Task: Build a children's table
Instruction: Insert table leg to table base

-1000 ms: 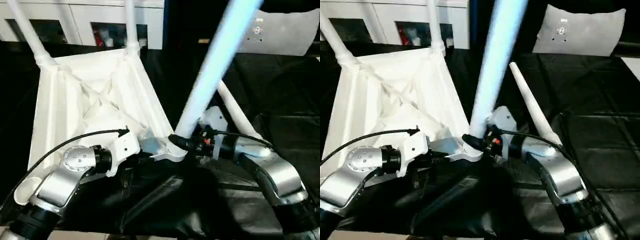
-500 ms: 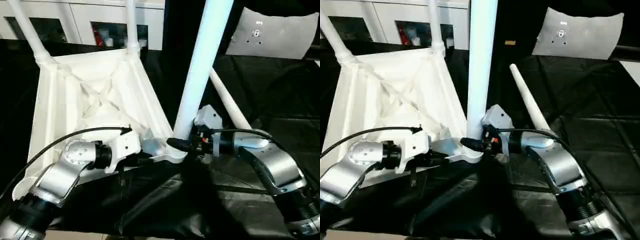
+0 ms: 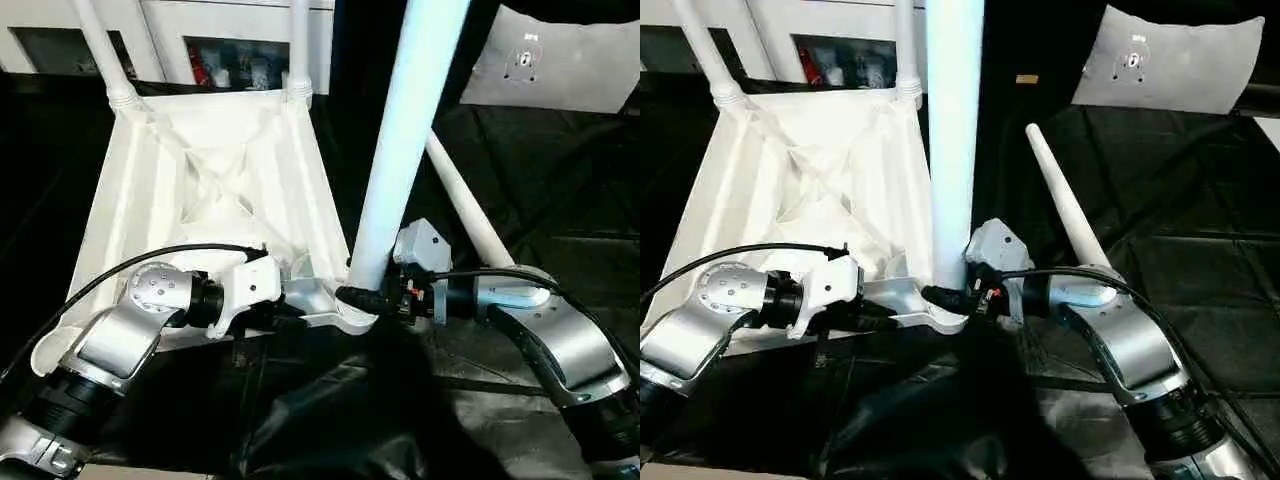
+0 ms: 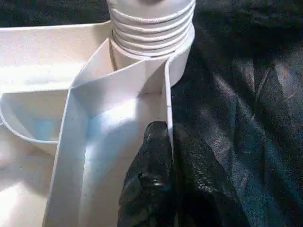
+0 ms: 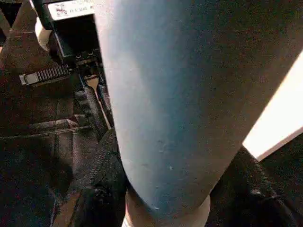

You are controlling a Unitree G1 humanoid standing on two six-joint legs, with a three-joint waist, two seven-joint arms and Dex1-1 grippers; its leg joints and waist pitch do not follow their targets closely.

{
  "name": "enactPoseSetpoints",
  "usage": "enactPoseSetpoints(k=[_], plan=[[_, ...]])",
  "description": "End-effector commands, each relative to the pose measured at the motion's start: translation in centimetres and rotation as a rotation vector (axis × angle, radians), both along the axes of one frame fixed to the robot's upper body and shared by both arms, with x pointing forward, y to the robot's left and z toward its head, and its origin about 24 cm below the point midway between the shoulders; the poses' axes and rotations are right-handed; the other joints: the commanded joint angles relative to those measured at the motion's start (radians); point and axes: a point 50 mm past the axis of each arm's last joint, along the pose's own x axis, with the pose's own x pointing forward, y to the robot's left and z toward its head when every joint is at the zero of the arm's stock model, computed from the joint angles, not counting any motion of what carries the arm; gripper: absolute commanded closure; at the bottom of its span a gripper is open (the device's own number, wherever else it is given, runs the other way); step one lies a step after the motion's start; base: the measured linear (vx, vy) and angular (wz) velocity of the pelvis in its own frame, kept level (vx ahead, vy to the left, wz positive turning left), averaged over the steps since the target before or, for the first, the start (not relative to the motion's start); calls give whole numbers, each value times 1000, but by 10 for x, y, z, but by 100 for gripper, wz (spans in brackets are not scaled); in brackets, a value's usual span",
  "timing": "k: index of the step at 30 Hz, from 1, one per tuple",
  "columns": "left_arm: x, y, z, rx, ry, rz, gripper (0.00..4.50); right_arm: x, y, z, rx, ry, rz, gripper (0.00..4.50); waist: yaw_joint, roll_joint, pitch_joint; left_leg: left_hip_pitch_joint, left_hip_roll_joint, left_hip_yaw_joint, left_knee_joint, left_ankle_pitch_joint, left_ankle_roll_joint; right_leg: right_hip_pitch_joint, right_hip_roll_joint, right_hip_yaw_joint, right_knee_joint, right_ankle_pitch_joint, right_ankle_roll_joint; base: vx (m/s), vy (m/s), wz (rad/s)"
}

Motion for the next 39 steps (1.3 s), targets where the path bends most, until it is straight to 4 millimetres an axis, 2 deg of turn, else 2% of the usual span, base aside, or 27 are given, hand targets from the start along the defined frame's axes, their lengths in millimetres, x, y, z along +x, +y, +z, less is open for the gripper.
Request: enactPoseSetpoints(k=[1, 3, 5, 6, 7, 8, 9, 10, 11, 12, 13, 15, 17, 18, 19, 21, 22, 23, 27, 33, 36, 38, 39], plan=[[-2, -21, 20, -50, -119, -124, 450, -30, 3, -69, -155, 338, 24, 260, -9, 8, -15, 10, 86, -26, -76, -193, 43, 29, -83, 51, -62, -167, -257, 0, 0, 0], [-1, -17, 19, -35, -124, -92, 450, -28, 3, -70, -154, 330, 5, 260, -10, 4, -15, 11, 86, -26, -78, -214, 35, 29, -84, 51, -65, -211, -248, 0, 0, 0], [0, -12, 18, -30, -119, -24, 450, -25, 4, -71, -152, 315, -47, 260, -9, 8, -9, 13, 86, -29, -84, -272, 15, 23, -86, 54, -75, -318, -221, 0, 0, 0], [0, -10, 18, -31, -115, 4, 450, -23, 5, -72, -152, 309, -69, 260, -9, 12, -8, 12, 87, -31, -86, -280, 6, 22, -88, 54, -74, -331, -218, 0, 0, 0], [-5, -5, 17, -65, -90, 117, 450, -17, 5, -74, -147, 292, -172, 260, -12, 10, -4, 10, 89, -34, -90, -306, -10, 20, -89, 55, -77, -379, -207, 0, 0, 0], [-9, -4, 17, -90, -75, 185, 450, -13, 5, -75, -144, 281, -228, 260, -16, 10, -4, 7, 90, -36, -91, -307, -18, 20, -90, 56, -76, -385, -206, 0, 0, 0], [-14, -6, 16, -109, -68, 245, 450, -11, 6, -75, -137, 267, -276, 260, -23, 6, 1, 0, 87, -41, -95, -323, -23, 21, -88, 52, -78, -430, -191, 0, 0, 0], [-20, -8, 15, -118, -62, 288, 450, -9, 7, -75, -128, 257, -315, 260, -27, 6, 1, 2, 89, -43, -96, -336, -27, 19, -89, 53, -78, -449, -187, 0, 0, 0], [-22, -9, 15, -120, -60, 296, 450, -9, 7, -75, -126, 256, -325, 260, -36, 7, 7, 3, 86, -46, -95, -369, -25, 12, -89, 54, -87, -511, -169, 0, 0, 0], [-23, -9, 14, -120, -59, 300, 450, -8, 7, -75, -124, 255, -330, 260, -40, 0, 9, 2, 84, -48, -96, -385, -23, 10, -88, 54, -91, -552, -155, 0, 0, 0], [-31, -18, 11, -132, -52, 351, 450, -5, 9, -75, -105, 247, -392, 260, -51, 2, 11, -1, 86, -56, -98, -407, -28, 9, -94, 56, -93, -607, -129, 0, 0, 0], [-39, -29, 10, -158, -42, 387, 450, 1, 12, -75, -77, 247, -457, 260, -58, -4, 15, -8, 85, -60, -101, -411, -25, 7, -92, 54, -96, -622, -119, 0, 0, 0], [-44, -41, 13, -186, -35, 418, 450, 5, 15, -74, -48, 255, -503, 260, -61, -4, 13, -5, 82, -56, -95, -399, -17, -1, -91, 58, -100, -608, -108, 0, 0, 0], [-46, -46, 14, -195, -33, 433, 450, 7, 16, -74, -39, 259, -521, 260, -63, -5, 13, -7, 83, -56, -95, -390, -15, 0, -90, 58, -100, -590, -111, 0, 0, 0], [-48, -51, 16, -200, -32, 442, 450, 9, 18, -74, -36, 262, -527, 260, -61, -8, 15, -4, 84, -54, -95, -383, -10, -4, -88, 59, -99, -569, -114, 0, 0, 0], [-48, -57, 16, -199, -26, 452, 450, 10, 22, -74, -36, 265, -512, 260, -61, -16, 9, -7, 81, -49, -92, -349, -5, 2, -85, 58, -97, -510, -121, 0, 0, 0], [-46, -62, 15, -182, -29, 470, 450, 10, 27, -73, -39, 265, -482, 260, -60, -14, 8, -8, 83, -46, -92, -316, -3, 3, -82, 58, -89, -435, -137, 0, 0, 0], [-44, -62, 14, -168, -35, 481, 450, 9, 29, -73, -41, 266, -468, 260, -61, -19, 7, -7, 81, -42, -89, -306, 4, 4, -79, 56, -89, -396, -146, 0, 0, 0], [-38, -57, 13, -123, -67, 510, 450, 7, 31, -74, -47, 271, -441, 260, -54, -24, 8, -7, 80, -41, -89, -311, 11, 6, -83, 57, -92, -436, -139, 0, 0, 0], [-32, -46, 13, -64, -79, 574, 450, 10, 31, -76, -30, 287, -476, 260, -53, -21, 9, -4, 79, -45, -90, -333, 0, 2, -83, 56, -94, -480, -126, 0, 0, 0], [-31, -45, 13, -62, -62, 588, 450, 13, 31, -76, -9, 294, -492, 260, -55, -19, 10, -6, 78, -49, -91, -357, -7, 1, -87, 55, -97, -538, -114, 0, 0, 0], [-29, -43, 13, -52, -52, 605, 450, 15, 30, -75, 3, 294, -499, 204, -55, -18, 9, -5, 77, -50, -91, -367, -11, -1, -87, 55, -100, -559, -105, 0, 0, 0], [-28, -42, 13, -50, -50, 613, 450, 15, 30, -75, 11, 291, -500, 204, -55, -17, 8, -5, 77, -51, -91, -368, -11, -1, -86, 54, -100, -560, -104, 0, 0, 0]])
